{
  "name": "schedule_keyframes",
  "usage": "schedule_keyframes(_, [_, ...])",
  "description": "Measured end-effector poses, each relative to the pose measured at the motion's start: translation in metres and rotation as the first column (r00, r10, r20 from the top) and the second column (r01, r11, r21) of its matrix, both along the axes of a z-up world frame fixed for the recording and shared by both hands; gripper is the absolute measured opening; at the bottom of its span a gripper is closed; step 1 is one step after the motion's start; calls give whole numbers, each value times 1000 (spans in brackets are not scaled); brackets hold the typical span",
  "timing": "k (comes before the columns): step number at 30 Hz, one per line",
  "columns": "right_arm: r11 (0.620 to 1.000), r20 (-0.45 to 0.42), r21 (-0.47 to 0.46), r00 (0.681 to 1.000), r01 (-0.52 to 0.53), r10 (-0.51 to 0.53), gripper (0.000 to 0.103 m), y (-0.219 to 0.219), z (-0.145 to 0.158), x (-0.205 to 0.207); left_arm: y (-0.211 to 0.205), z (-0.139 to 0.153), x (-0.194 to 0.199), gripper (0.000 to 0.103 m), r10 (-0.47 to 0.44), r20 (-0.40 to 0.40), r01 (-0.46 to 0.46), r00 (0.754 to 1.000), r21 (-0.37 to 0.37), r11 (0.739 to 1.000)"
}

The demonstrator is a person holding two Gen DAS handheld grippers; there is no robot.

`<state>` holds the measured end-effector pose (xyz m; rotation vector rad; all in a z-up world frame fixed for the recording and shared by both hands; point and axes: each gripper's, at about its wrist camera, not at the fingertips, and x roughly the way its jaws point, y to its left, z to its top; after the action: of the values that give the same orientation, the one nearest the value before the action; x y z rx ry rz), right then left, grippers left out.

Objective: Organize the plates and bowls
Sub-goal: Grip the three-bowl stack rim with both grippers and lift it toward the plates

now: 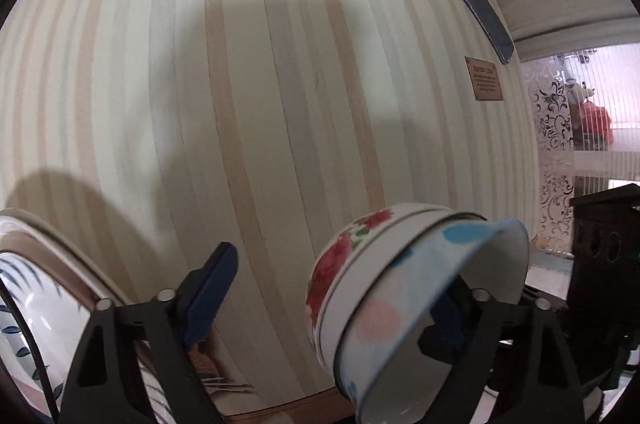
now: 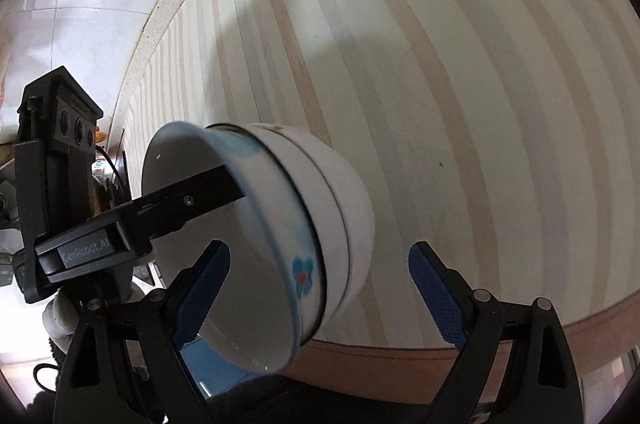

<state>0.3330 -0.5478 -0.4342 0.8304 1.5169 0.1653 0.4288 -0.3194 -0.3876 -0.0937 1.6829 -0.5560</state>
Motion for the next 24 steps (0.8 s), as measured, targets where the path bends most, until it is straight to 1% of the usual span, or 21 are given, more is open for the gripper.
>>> schedule_keyframes(2, [1000,-7,2,1000,-1,1,93,1,-4,4,0,-3,2,75,7,-22,-7,1000,-9,1000])
schedule_keyframes(3, [1000,-7,1,1000,1,-1,88,0,-6,5,-1,-3,2,73,6,-31,-7,999,-26,1000])
schedule_keyframes(4, [1000,-1,11,1000,2,-2,85,1,-7,6,-1,-3,2,67,4,-38,-6,999,-39,999])
schedule_keyframes(5, [1000,-2,23,1000,2,-2,71,1,-9,7,-2,-2,2,60,6,-38,-8,999,-51,999])
schedule_keyframes(6, [1000,-4,28,1000,8,-7,62,1,-12,8,-4,-1,0,57,-3,-45,0,999,-66,998])
schedule_keyframes(8, [1000,-3,19,1000,2,-2,55,1,-14,12,-7,0,-1,47,-9,-57,4,998,-89,996])
schedule_keyframes(11, [999,1,30,1000,21,-21,53,1,-16,12,-8,3,-3,47,-8,-41,5,999,-79,997])
schedule_keyframes(15, [998,-13,54,999,40,-39,53,1,-18,14,-7,4,-4,44,21,-34,-23,999,-62,998])
schedule_keyframes(18, [997,-21,67,999,34,-33,53,2,-19,17,-5,5,-6,44,34,-29,-35,999,-46,998])
schedule_keyframes(19, [998,11,59,1000,25,-26,53,2,-19,15,-4,5,-6,44,40,-31,-41,999,-44,998])
schedule_keyframes(24, [997,-7,82,1000,4,-3,53,6,-20,20,8,8,-15,44,72,-41,-73,997,-24,997])
